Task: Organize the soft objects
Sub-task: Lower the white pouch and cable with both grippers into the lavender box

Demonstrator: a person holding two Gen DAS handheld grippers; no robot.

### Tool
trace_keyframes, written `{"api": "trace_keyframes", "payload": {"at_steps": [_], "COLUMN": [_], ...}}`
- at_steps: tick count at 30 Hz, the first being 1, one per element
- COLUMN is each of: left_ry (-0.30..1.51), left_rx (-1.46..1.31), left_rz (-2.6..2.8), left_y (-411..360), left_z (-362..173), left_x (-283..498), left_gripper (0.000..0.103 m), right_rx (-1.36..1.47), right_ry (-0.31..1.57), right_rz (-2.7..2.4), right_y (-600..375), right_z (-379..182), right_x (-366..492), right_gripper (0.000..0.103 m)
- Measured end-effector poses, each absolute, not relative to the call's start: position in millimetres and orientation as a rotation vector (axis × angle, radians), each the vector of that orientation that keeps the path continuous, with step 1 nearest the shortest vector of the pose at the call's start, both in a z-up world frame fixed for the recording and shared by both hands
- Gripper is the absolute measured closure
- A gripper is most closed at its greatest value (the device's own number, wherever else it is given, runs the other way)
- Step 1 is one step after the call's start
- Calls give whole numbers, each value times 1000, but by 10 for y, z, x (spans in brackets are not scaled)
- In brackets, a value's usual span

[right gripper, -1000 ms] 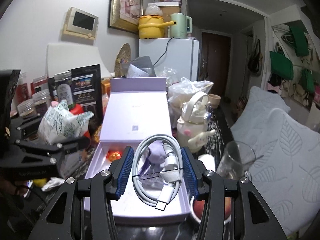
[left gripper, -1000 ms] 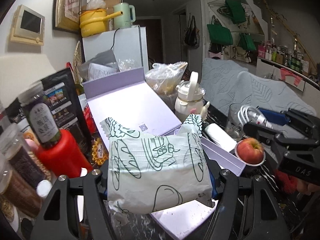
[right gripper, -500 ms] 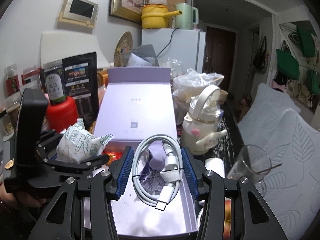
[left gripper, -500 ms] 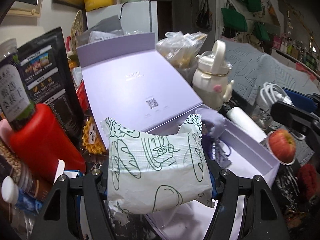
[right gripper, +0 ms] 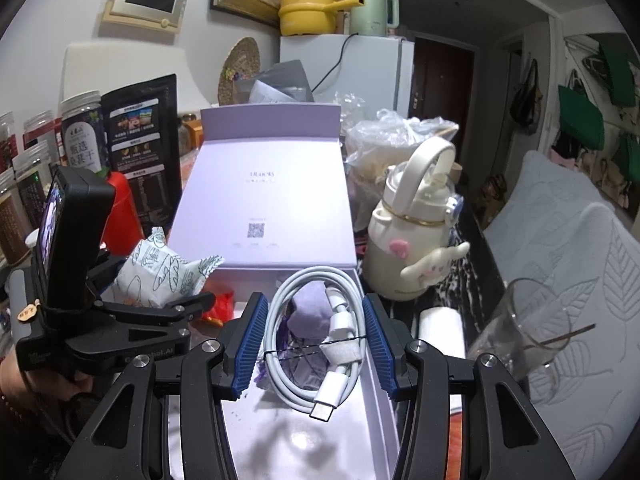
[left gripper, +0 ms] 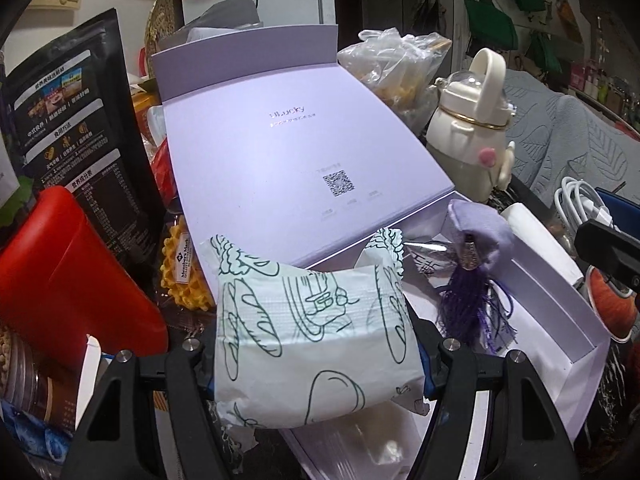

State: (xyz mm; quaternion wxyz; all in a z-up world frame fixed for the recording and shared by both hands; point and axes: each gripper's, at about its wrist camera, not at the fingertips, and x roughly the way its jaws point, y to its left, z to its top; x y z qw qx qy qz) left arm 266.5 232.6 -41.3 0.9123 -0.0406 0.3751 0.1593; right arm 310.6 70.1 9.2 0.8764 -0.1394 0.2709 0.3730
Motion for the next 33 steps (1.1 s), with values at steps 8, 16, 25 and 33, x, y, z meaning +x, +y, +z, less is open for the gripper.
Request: {"api": "trace_keyframes", "payload": {"at_steps": [8,16,25,33], "left_ry": [815,828,856,877], "left_rx": [-89,-27,-33,-56], "left_rz": [350,377,386,374], "left_y": [2422,2401,2388,2359], "left_z": [-548,-584,-593,-573], "left_x": [2766,2844,2872,2863], "left_gripper": [34,31,29,29], "right_rx": [-296,-306,-302,-306], "right_ry": [620,655,713,778], "right_rz": [780,765,754,733], "right_y": [822,921,967,982], "right_z": [-112,-268,-409,-489], "right_x": [3294,3451,3586,3686], "right_gripper": [55,55,54,53]}}
